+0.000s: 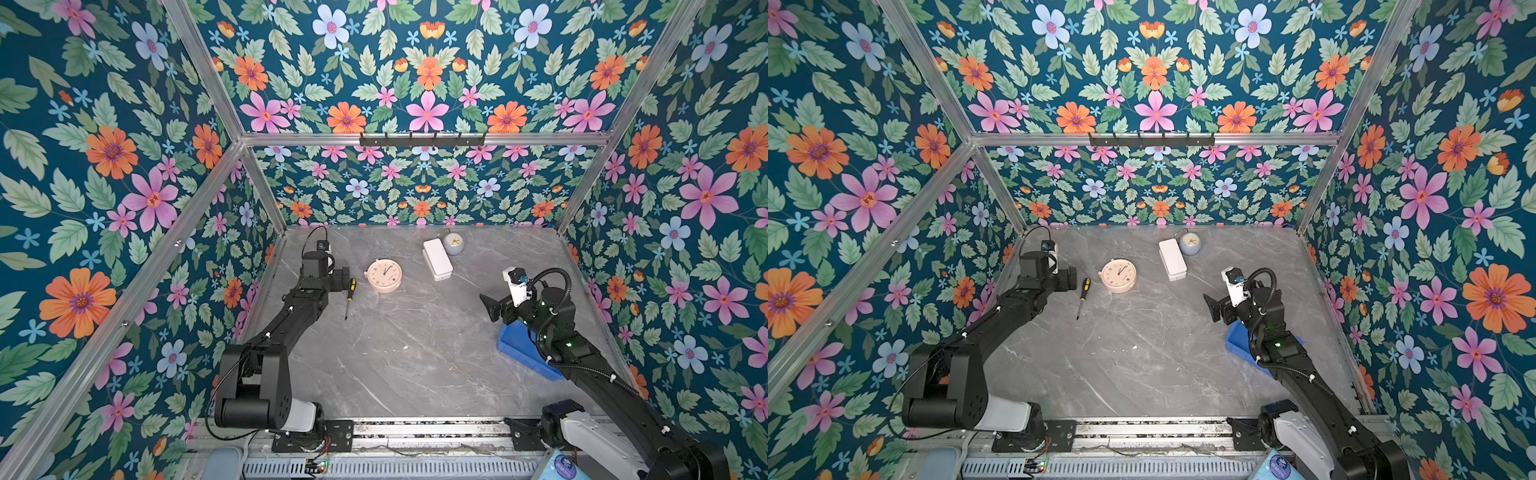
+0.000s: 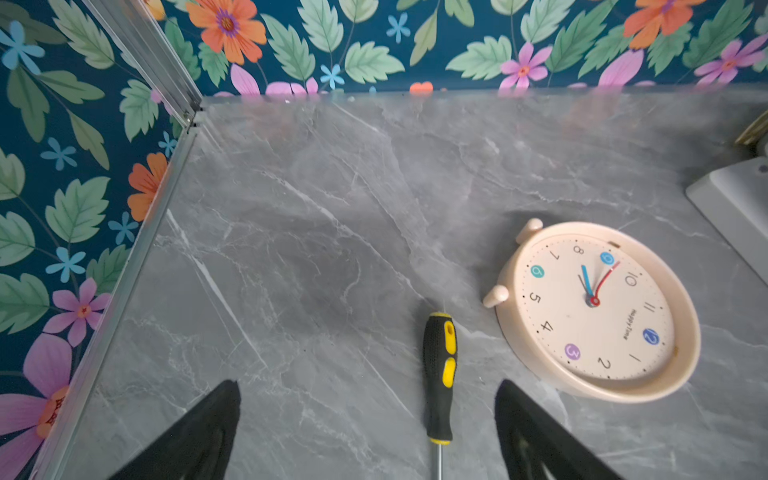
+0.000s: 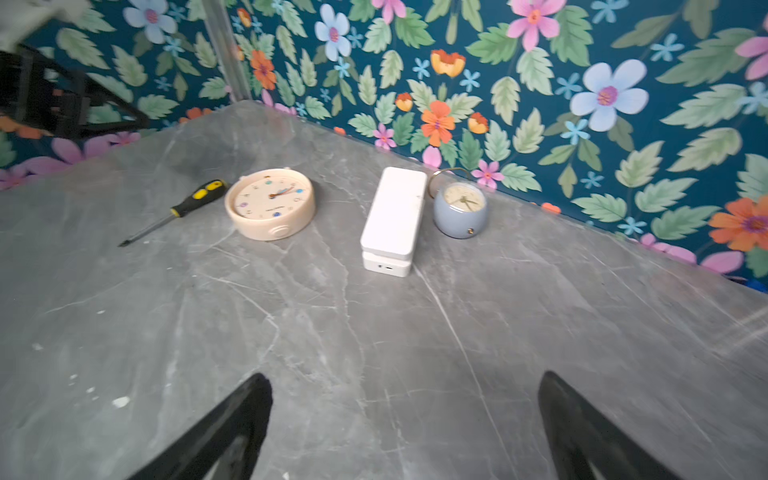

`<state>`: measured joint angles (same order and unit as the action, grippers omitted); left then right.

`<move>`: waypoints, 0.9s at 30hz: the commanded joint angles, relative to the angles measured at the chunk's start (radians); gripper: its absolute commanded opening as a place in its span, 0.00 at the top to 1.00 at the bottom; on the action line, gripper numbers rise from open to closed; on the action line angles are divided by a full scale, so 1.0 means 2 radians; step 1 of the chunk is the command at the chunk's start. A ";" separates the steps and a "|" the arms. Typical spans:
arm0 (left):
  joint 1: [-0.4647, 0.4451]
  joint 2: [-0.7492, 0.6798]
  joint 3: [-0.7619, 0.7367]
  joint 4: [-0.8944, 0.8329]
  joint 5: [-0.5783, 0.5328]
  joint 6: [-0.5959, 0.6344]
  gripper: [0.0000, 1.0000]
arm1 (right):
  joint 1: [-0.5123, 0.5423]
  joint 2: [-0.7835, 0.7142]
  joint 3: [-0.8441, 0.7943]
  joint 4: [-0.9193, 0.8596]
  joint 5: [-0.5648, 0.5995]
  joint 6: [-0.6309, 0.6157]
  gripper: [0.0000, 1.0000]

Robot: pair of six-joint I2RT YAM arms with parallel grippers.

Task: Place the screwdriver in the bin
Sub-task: 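Reach the left gripper toward the black-and-yellow screwdriver beside the pink clock, then lower the left gripper and close it on the screwdriver handle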

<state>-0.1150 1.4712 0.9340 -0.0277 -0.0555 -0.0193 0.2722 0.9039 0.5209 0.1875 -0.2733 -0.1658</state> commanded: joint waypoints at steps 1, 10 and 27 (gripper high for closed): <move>-0.004 0.029 0.038 -0.094 0.001 0.004 0.08 | 0.030 0.000 0.005 0.004 -0.031 0.001 0.01; -0.027 0.119 0.115 -0.155 0.010 -0.004 0.09 | 0.139 0.044 0.033 0.041 -0.041 -0.001 0.01; -0.048 0.305 0.296 -0.341 -0.026 -0.005 0.20 | 0.174 0.053 0.033 0.022 -0.033 0.000 0.01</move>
<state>-0.2134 2.0651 1.5070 -0.6086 -0.0803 -0.0246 0.6209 1.0225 0.5934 0.2420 -0.3614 -0.1600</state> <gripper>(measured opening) 0.810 0.993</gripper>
